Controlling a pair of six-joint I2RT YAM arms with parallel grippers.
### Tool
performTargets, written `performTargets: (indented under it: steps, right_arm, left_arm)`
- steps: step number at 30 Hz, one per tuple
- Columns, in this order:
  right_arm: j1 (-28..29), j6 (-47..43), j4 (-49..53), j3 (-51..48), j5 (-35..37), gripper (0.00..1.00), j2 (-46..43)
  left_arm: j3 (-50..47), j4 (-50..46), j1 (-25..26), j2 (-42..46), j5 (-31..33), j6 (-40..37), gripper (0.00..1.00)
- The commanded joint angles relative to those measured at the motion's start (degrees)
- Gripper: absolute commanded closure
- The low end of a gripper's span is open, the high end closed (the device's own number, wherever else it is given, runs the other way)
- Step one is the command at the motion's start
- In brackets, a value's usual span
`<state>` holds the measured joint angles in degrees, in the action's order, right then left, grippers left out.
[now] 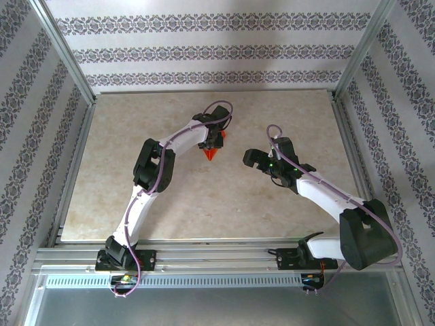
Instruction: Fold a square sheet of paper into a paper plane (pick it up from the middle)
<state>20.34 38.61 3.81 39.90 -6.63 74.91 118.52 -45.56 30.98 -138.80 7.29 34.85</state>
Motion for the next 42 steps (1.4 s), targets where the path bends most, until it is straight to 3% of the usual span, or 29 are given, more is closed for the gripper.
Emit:
performTargets:
  steps: [1, 9, 14, 17, 20, 25, 31, 36, 42]
  right_arm:
    - [-0.55, -0.81, 1.36, 1.13, 2.01, 0.02, -1.32]
    - [-0.96, -2.66, 4.25, 3.08, 5.51, 0.02, -4.43]
    - [-1.92, -8.54, 7.87, 6.93, 12.67, 0.02, -9.33]
    - [-2.57, -13.51, 7.47, 7.91, 19.14, 0.02, -13.29]
    - [-3.35, -17.83, 3.36, 5.98, 27.81, 0.02, -16.97]
    - [-6.05, -25.1, -3.84, -0.61, 33.48, 0.02, -21.26]
    - [-11.02, -27.47, -9.9, -11.23, 33.7, 0.02, -23.58]
    - [-16.36, -29.14, -12.21, -17.79, 29.15, 0.02, -19.98]
    - [-18.09, -34.15, -29.75, -24.4, 21.35, 0.02, -15.33]
  left_arm:
    - [2.02, -2.7, -0.46, 3.72, -1.09, -0.55, 0.55]
    - [-2.14, -3.48, -0.47, 13.58, 0.54, -1.35, 0.47]
    - [-10.79, 0.51, -1.8, 25.48, 3.55, -2.83, 0.39]
    - [-21.11, 6.14, -3.99, 35.62, 6.06, -3.66, 0.32]
    - [-34.58, 13.69, -6.48, 47.33, 11.79, -5.23, 0.18]
    - [-58.99, 26.91, -11.52, 66.11, 18.5, -9.75, 0.01]
    - [-80.35, 35.67, -18.12, 82.19, 23.85, -13.99, 0.01]
    - [-88.89, 43.2, -25.13, 84.03, 24.38, -17.15, 0.01]
    - [-93.77, 58.66, -29.9, 75.16, 19.99, -22.26, 0.01]
